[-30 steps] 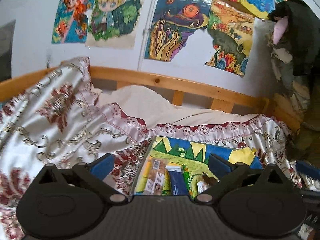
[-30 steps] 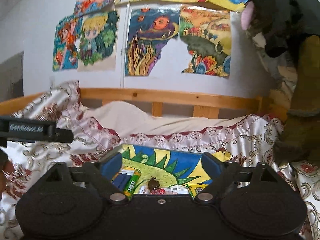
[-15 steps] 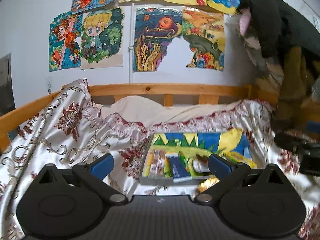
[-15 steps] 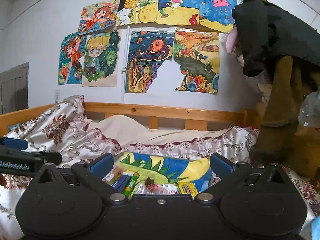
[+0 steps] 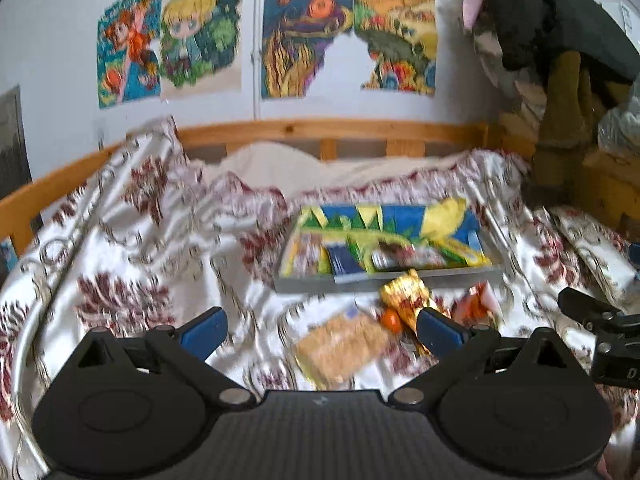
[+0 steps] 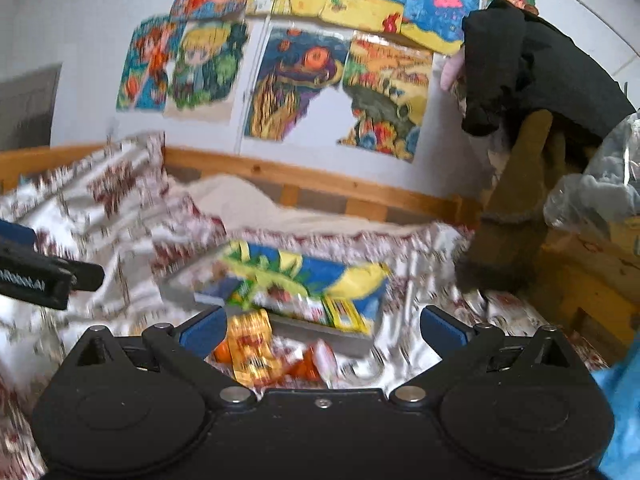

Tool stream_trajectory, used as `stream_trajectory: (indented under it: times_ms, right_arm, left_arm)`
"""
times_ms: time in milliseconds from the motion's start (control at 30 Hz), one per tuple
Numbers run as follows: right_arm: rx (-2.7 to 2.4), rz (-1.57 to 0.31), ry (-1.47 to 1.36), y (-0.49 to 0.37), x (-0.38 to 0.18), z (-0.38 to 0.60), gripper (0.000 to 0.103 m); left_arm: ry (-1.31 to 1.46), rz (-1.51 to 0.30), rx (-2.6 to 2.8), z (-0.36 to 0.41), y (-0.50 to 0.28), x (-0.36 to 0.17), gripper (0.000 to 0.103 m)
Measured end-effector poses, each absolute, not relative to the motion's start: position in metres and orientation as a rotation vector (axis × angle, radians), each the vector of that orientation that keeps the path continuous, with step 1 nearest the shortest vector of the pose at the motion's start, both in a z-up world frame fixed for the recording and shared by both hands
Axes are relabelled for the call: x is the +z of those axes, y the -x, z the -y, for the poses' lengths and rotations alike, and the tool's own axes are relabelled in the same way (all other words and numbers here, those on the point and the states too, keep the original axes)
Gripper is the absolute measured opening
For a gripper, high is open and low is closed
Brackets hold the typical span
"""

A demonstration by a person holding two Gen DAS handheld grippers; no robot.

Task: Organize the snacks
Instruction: 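Raise both open tools away from the tray, then move left tool to the clear rice-crisp packet while right tool reaches the gold packet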

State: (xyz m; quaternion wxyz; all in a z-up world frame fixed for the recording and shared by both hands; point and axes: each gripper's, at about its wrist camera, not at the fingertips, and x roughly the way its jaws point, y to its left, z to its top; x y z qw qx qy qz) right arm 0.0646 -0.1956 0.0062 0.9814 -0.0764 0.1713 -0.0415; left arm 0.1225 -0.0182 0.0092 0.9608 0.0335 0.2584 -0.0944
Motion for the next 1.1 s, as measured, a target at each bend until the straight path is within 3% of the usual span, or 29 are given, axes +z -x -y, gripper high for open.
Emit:
stream_trajectory:
  times_ms: [1100]
  right_arm:
    - [-0.062,-0.604,0.101,-0.072,-0.020,0.197,0.102]
  left_arm:
    - [-0.081,-0.802,-0.107,0.010,-0.130,-0.022,0.103]
